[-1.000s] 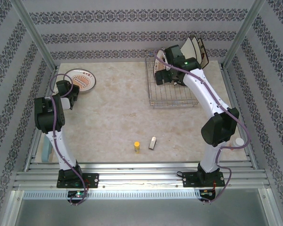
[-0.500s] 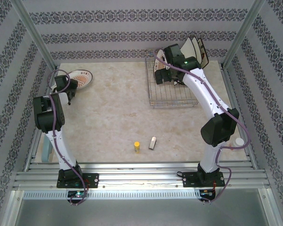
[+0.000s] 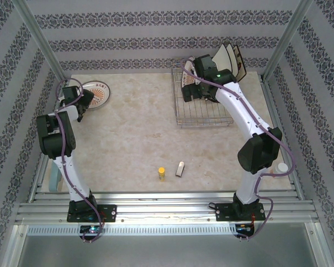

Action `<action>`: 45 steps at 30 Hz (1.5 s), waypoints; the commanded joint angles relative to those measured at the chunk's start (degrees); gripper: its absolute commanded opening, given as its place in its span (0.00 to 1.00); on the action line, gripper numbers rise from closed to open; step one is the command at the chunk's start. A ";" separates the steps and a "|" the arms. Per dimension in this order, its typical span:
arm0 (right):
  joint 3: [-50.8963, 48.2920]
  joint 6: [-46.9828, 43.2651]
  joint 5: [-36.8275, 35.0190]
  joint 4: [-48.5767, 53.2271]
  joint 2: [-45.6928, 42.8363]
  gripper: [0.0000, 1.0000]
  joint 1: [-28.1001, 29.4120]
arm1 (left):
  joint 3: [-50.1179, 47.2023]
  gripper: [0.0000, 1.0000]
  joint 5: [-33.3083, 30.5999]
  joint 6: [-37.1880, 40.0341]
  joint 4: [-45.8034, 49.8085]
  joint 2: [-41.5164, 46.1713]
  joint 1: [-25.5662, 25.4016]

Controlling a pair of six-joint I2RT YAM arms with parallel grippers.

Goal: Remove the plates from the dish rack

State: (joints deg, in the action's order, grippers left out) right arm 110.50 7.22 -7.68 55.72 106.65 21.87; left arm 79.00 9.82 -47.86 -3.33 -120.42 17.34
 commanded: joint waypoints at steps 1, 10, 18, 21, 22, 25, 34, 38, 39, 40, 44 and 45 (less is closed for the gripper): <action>-1.07 -0.37 1.30 -1.67 -2.65 0.98 -0.46 | 3.89 1.00 0.86 10.39 11.75 2.16 0.45; 3.56 -1.06 0.66 -3.06 -0.02 0.98 -1.50 | -1.14 1.00 11.73 31.35 24.74 17.83 -2.11; 16.36 -0.99 -1.87 -2.34 11.11 0.96 -2.64 | -3.76 1.00 3.85 42.41 42.71 27.49 -9.95; 22.30 -0.99 -2.77 -1.95 16.01 0.94 -2.84 | -2.68 1.00 0.56 43.32 46.42 27.87 -12.43; 24.03 -0.82 -3.24 -2.10 17.54 0.93 -2.88 | -2.50 1.00 0.57 43.29 46.89 27.92 -13.04; 30.47 -0.19 -3.97 -1.42 23.12 0.92 -3.10 | -1.61 1.00 -0.26 43.39 48.58 27.65 -15.10; 44.51 0.25 -5.95 -0.02 34.75 0.89 -3.97 | 0.51 1.00 -4.02 45.31 53.42 28.11 -17.07; 43.66 1.03 -4.81 -2.78 35.83 0.86 -4.55 | 0.36 1.00 -3.18 45.36 53.25 28.06 -17.08; 43.75 1.07 -4.79 -3.36 36.22 0.85 -4.64 | 0.31 1.00 -2.78 45.35 53.26 27.97 -17.07; 43.75 1.07 -4.55 -3.86 36.57 0.84 -4.64 | 0.32 1.00 -2.54 45.22 53.10 27.95 -17.07; 45.21 1.39 -2.88 -5.35 38.75 0.76 -4.63 | 0.43 1.00 -2.96 45.07 53.30 27.79 -17.07; 45.62 1.55 -2.42 -5.72 39.13 0.75 -4.64 | 0.54 1.00 -3.14 45.13 53.44 27.87 -17.08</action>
State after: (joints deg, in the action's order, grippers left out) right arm 153.86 7.88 -11.22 52.12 143.79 17.21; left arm 78.24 7.22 -3.62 47.44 -93.06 0.47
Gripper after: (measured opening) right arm 0.754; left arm 0.997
